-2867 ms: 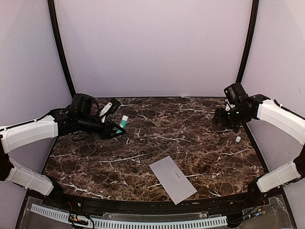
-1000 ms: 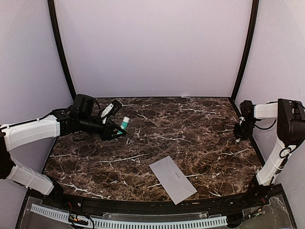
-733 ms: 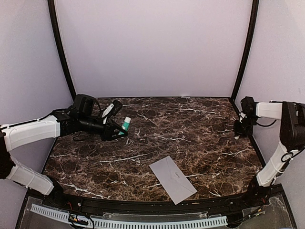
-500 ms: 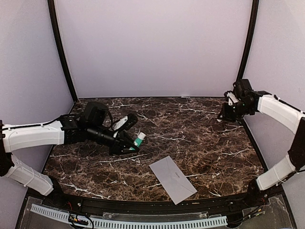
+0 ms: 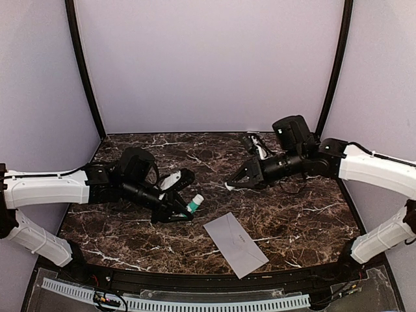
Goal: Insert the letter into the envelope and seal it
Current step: Close the solid glue cap on the solid glue.
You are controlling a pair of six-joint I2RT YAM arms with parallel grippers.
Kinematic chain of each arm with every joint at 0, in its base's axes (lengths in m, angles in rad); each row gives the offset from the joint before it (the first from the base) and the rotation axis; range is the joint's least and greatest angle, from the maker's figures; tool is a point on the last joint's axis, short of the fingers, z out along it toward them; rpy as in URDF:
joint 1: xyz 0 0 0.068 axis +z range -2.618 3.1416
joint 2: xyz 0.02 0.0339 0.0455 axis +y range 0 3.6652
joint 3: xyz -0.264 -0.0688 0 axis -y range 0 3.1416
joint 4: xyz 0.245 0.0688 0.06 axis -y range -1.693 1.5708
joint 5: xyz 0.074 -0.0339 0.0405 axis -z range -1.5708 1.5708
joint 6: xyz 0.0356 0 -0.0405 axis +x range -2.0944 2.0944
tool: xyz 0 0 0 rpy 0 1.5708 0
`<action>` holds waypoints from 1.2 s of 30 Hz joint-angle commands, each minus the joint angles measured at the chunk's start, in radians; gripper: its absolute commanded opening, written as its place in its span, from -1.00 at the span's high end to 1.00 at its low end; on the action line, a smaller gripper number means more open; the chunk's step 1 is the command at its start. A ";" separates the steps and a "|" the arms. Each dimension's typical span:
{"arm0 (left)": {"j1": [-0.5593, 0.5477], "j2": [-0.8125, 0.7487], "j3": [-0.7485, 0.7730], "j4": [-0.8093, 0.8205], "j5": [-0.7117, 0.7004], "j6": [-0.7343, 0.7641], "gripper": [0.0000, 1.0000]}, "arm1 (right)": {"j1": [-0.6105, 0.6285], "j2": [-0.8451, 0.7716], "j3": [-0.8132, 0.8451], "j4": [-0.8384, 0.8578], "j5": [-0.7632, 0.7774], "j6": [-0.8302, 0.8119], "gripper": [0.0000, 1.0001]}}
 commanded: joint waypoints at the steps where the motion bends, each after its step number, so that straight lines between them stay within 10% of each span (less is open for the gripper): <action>1: -0.019 -0.022 -0.004 -0.001 0.007 0.018 1.00 | 0.096 0.075 0.056 0.131 -0.016 0.073 1.00; 36: -0.025 -0.024 -0.004 0.000 0.010 0.018 1.00 | 0.175 0.191 0.096 0.173 -0.068 0.069 1.00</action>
